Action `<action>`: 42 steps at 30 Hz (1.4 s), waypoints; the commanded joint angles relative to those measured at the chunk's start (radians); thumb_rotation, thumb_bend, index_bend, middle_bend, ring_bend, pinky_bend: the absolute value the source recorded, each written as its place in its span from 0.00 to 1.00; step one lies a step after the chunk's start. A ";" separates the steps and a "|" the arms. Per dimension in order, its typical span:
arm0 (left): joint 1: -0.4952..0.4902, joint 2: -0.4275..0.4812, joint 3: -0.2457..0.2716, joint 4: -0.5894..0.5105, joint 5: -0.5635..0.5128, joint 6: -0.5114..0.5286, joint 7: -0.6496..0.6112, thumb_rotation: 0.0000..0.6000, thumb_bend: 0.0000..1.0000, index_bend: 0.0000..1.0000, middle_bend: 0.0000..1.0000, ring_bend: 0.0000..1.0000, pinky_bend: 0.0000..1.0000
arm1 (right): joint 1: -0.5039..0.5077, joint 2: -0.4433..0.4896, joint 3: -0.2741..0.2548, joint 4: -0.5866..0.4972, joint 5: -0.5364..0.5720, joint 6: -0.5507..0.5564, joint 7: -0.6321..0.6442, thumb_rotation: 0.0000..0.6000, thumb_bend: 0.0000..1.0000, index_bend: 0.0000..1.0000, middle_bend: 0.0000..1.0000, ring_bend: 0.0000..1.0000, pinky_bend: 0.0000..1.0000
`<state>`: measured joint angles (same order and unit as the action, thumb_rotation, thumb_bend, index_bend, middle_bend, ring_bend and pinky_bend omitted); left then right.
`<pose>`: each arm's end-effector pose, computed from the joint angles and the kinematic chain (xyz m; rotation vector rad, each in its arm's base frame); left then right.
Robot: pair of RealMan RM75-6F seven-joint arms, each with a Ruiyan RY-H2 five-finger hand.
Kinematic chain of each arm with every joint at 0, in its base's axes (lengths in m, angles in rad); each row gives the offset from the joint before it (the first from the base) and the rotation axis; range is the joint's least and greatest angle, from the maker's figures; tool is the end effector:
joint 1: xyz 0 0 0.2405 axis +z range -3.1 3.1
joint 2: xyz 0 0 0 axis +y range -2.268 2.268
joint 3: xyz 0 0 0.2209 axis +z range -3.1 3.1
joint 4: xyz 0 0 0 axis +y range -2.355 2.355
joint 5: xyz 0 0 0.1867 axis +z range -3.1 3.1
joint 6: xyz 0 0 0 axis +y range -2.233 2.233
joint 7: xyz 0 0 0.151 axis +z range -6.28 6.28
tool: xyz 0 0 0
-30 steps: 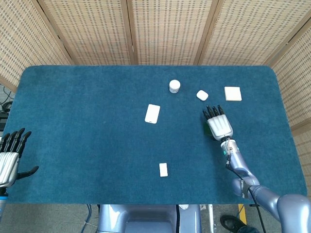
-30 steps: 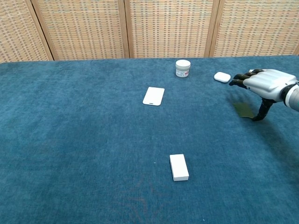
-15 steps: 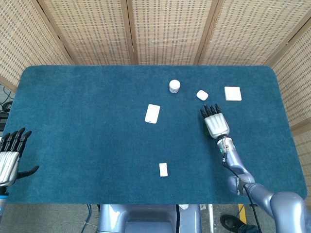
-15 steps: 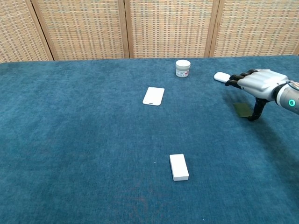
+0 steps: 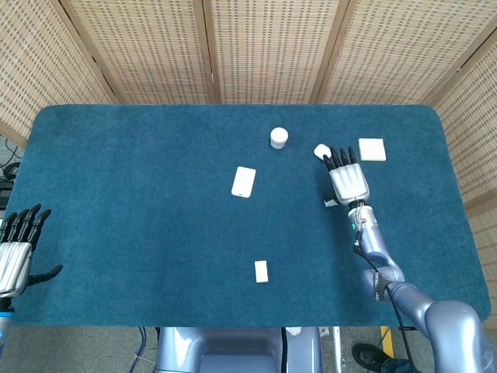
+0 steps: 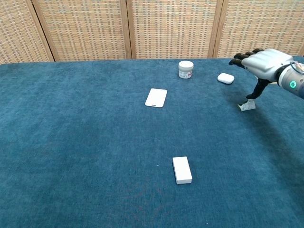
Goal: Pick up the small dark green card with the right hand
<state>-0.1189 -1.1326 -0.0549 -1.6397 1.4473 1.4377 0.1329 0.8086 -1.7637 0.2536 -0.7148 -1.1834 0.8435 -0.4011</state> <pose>-0.2673 0.1928 0.1557 -1.4188 -0.8682 -0.8137 -0.1976 -0.4101 0.0287 1.6912 -0.5454 0.5501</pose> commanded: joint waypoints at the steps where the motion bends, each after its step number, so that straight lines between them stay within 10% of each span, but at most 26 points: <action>1: 0.001 0.001 0.000 -0.001 0.002 0.003 -0.002 1.00 0.00 0.00 0.00 0.00 0.00 | -0.020 0.039 0.002 -0.086 -0.010 0.038 0.019 1.00 0.26 0.06 0.00 0.00 0.00; 18: 0.000 0.005 0.002 -0.002 0.004 0.003 -0.009 1.00 0.00 0.00 0.00 0.00 0.00 | -0.079 0.163 -0.043 -0.369 0.027 0.038 -0.053 1.00 0.26 0.24 0.00 0.00 0.00; 42: -0.004 0.002 -0.001 -0.001 -0.009 -0.003 -0.004 1.00 0.00 0.00 0.00 0.00 0.00 | -0.061 0.016 -0.100 -0.078 -0.040 0.015 0.067 1.00 0.26 0.35 0.00 0.00 0.00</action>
<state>-0.1226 -1.1305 -0.0560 -1.6404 1.4388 1.4346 0.1293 0.7448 -1.7373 0.1586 -0.8130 -1.2119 0.8537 -0.3445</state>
